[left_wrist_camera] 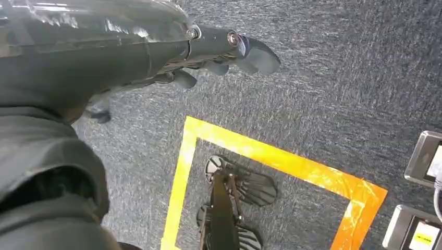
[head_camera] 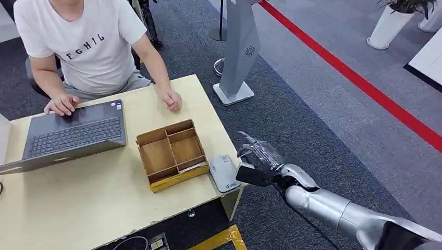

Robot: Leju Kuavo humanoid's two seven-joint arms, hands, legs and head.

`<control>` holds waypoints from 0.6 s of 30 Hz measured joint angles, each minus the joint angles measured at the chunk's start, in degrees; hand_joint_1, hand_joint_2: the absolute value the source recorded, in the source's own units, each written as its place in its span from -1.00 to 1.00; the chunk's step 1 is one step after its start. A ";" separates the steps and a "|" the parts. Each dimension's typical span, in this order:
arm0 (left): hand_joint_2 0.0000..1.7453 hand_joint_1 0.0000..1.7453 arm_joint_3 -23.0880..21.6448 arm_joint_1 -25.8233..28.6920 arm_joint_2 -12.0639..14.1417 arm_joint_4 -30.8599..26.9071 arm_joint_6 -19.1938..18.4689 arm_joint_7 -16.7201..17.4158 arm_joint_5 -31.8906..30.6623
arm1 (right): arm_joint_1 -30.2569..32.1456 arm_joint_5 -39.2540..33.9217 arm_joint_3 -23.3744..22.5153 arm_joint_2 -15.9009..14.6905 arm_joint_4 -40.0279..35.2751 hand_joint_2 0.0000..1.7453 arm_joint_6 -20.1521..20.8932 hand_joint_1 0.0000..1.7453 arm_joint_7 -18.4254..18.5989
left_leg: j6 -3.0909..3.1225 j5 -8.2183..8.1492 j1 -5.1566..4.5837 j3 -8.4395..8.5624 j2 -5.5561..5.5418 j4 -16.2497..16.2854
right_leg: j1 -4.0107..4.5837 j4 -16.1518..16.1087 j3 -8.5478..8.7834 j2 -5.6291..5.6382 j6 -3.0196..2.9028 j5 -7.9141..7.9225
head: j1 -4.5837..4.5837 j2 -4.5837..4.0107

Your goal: Pass the card to the sensor for recognition and then transmit it.

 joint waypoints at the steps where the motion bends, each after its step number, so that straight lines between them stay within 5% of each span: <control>1: -1.00 -1.00 0.00 0.00 0.00 0.00 0.05 0.00 0.04 | 0.00 0.00 0.25 0.07 -0.24 1.00 0.04 1.00 0.00 | 0.00 0.00 0.00 0.00 0.00 0.00 | 0.00 0.00 0.00 0.00 0.00 0.00 | -0.02 0.00; 18: -1.00 -1.00 0.00 -0.02 -0.72 0.00 0.13 0.00 0.20 | -0.42 -0.85 4.14 1.49 -1.10 1.00 1.25 1.00 -2.12 | 0.00 0.00 0.00 0.00 0.00 0.00 | 0.00 0.00 0.00 -0.01 0.00 0.00 | -0.02 0.00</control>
